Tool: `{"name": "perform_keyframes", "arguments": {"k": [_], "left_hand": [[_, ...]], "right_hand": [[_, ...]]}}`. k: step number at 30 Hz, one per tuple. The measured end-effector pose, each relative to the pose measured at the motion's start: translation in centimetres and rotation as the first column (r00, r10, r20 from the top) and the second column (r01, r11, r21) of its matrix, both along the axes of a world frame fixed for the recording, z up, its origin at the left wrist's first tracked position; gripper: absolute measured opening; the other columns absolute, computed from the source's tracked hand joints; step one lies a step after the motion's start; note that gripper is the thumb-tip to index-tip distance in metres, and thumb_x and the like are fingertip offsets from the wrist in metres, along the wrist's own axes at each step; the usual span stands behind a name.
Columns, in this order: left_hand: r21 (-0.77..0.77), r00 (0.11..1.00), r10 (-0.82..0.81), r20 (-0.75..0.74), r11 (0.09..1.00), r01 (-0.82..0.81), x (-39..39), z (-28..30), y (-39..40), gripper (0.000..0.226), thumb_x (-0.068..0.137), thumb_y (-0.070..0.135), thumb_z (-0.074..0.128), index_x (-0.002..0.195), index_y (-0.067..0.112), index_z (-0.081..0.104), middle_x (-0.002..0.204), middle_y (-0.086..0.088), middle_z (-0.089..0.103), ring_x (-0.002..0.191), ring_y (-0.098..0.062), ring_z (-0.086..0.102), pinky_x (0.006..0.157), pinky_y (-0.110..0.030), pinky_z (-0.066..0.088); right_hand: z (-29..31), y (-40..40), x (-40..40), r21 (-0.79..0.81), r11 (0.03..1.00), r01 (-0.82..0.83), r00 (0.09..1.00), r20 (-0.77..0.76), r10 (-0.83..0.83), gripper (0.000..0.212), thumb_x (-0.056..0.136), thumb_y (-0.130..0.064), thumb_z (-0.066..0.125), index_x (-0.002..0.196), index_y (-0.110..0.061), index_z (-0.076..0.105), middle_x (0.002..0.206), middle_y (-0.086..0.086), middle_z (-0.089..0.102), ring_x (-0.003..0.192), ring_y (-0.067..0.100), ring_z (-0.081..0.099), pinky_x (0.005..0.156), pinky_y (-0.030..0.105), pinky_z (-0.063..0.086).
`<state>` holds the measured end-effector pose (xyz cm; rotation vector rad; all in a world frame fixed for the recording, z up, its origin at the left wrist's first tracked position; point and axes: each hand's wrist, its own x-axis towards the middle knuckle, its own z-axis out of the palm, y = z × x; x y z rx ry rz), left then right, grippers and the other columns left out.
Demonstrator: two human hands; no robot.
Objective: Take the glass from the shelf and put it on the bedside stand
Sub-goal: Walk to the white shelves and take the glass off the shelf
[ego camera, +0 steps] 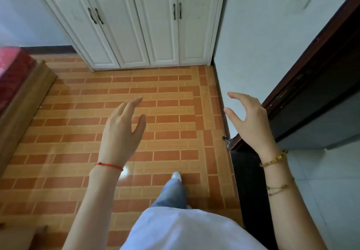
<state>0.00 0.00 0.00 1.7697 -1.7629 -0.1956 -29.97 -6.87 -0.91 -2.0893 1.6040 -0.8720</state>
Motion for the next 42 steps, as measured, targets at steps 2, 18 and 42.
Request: {"name": "perform_keyframes", "arguments": {"k": [2, 18, 42], "left_hand": [[-0.003, 1.0, 0.012, -0.019, 1.0, -0.012, 0.1, -0.2, -1.8, 0.041, 0.095, 0.018, 0.056, 0.136, 0.013, 0.053, 0.129, -0.006, 0.061, 0.122, -0.024, 0.056, 0.101, -0.036, 0.046], [-0.014, 0.999, -0.048, 0.018, 0.999, 0.048, 3.5, 0.4, -27.3, 0.042, 0.096, 0.02, 0.055, 0.137, 0.012, 0.052, 0.13, -0.008, 0.061, 0.12, -0.025, 0.058, 0.099, -0.036, 0.046], [0.033, 0.999, 0.01, -0.045, 0.999, -0.009, 1.7, 0.6, -67.8, 0.043, 0.097, 0.027, 0.051, 0.139, 0.02, 0.049, 0.135, -0.003, 0.058, 0.124, -0.024, 0.055, 0.104, -0.041, 0.046]], "right_hand": [[-0.1, -1.7, 0.0, 0.006, 1.0, 0.019, 1.0, 0.006, -0.019, 0.043, 0.094, -0.028, 0.061, 0.135, -0.015, 0.057, 0.135, 0.001, 0.061, 0.132, 0.018, 0.049, 0.106, 0.024, 0.036], [1.1, -25.1, 2.8, -0.047, 0.992, 0.113, 0.993, 0.019, -0.113, 0.039, 0.094, -0.026, 0.062, 0.132, -0.015, 0.059, 0.132, -0.001, 0.062, 0.129, 0.019, 0.052, 0.106, 0.023, 0.036], [-0.3, -66.5, 2.7, -0.009, 0.999, 0.037, 0.998, 0.044, -0.036, 0.04, 0.095, -0.025, 0.063, 0.133, -0.015, 0.059, 0.132, 0.0, 0.063, 0.128, 0.018, 0.053, 0.107, 0.023, 0.037]]}}
